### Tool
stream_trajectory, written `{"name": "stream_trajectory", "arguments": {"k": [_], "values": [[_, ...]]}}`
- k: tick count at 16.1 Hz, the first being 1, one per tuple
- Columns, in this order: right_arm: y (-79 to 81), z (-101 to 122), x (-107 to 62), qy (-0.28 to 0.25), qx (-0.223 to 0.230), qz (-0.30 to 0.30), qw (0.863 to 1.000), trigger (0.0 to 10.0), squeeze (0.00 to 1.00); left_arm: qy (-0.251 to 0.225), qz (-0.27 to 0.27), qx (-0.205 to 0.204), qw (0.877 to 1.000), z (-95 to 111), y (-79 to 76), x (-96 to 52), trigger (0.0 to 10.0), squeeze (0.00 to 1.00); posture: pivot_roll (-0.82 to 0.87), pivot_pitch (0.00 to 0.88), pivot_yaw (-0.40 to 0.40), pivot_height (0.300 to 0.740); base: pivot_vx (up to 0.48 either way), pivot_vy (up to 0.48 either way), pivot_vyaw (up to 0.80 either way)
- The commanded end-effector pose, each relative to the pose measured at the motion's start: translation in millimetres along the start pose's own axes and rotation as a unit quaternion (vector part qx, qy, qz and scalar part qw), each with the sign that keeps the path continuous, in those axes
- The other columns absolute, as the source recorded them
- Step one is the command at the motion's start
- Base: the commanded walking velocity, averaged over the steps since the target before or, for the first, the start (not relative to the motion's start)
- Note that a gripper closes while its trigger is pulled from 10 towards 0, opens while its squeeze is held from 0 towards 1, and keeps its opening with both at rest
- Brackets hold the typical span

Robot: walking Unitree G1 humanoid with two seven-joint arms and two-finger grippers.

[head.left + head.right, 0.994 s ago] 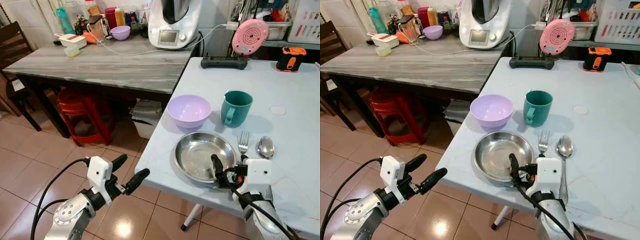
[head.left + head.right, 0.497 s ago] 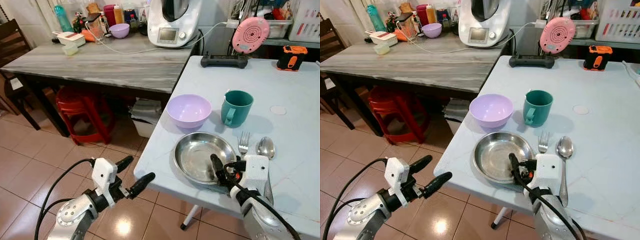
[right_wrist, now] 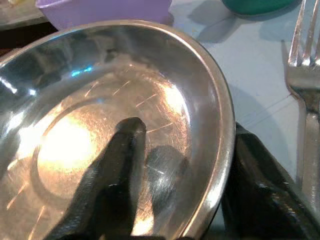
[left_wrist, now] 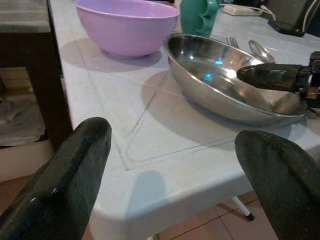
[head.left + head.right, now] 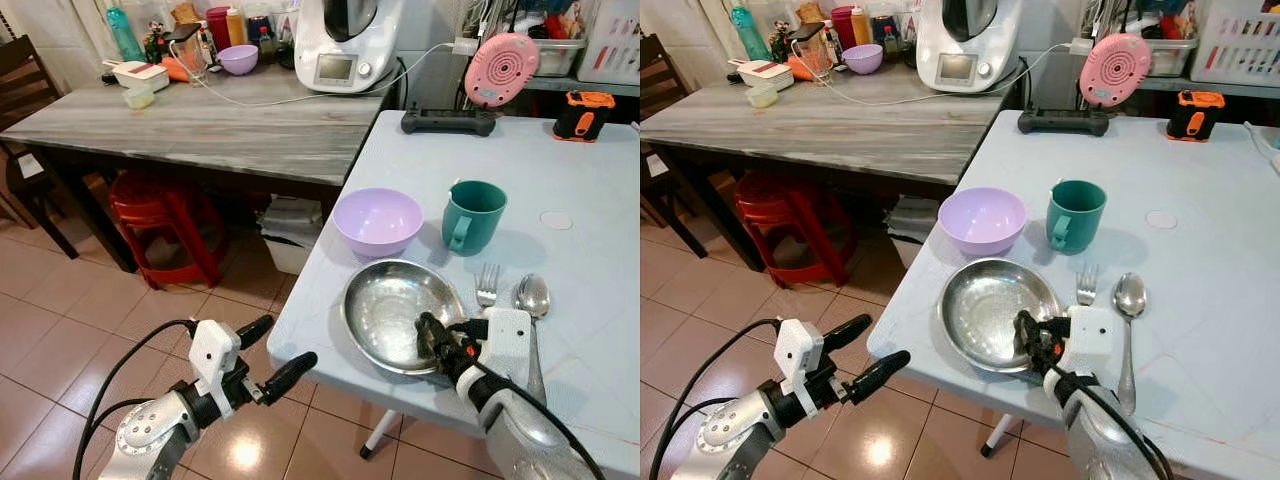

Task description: Setting the table

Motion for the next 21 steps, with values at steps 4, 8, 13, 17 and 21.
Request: {"name": "stream_trajectory", "arguments": {"k": [4,8,13,17,21], "values": [[-0.1,1,1.8,0.013,0.036,-0.017,0.999,0.0,0.00,-0.003,-0.008,0.025,1.000,7,0.7,-1.9,10.0,0.00,-0.07,0.030,0.115,0.740,0.000,0.000,0.00],[-6.4,0,5.6,0.029,0.053,-0.043,0.997,0.0,0.00,-0.008,-0.007,0.031,0.999,10,1.4,-0.6,10.0,0.00,-0.07,0.027,0.114,0.740,0.000,0.000,0.00],[-9.9,1,8.2,0.046,0.072,-0.068,0.994,0.0,0.00,-0.011,-0.009,0.031,0.999,10,-0.2,0.5,10.0,0.00,-0.08,0.024,0.114,0.740,0.000,0.000,0.00],[-10.6,15,15.0,0.031,0.092,-0.077,0.992,10.0,0.00,-0.021,0.014,0.033,0.999,13,5.6,2.4,10.0,0.00,-0.08,0.024,0.114,0.740,0.000,0.000,0.00],[-3.1,32,22.1,-0.019,0.085,-0.068,0.994,10.0,0.00,-0.037,0.135,0.033,0.990,22,42.5,7.2,10.0,0.00,-0.08,0.020,0.117,0.740,0.000,0.000,0.00]]}}
Point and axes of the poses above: a point about 5 cm out from each wrist's last joint towards the gripper, its own x axis pointing out of the wrist towards the gripper, its own z axis along the axis of the wrist's last joint, y = z × x, the point moved 6 cm from there along x, pointing out of the wrist towards the gripper, and after that the axes turned 6 degrees about x, right-handed, at the moved point
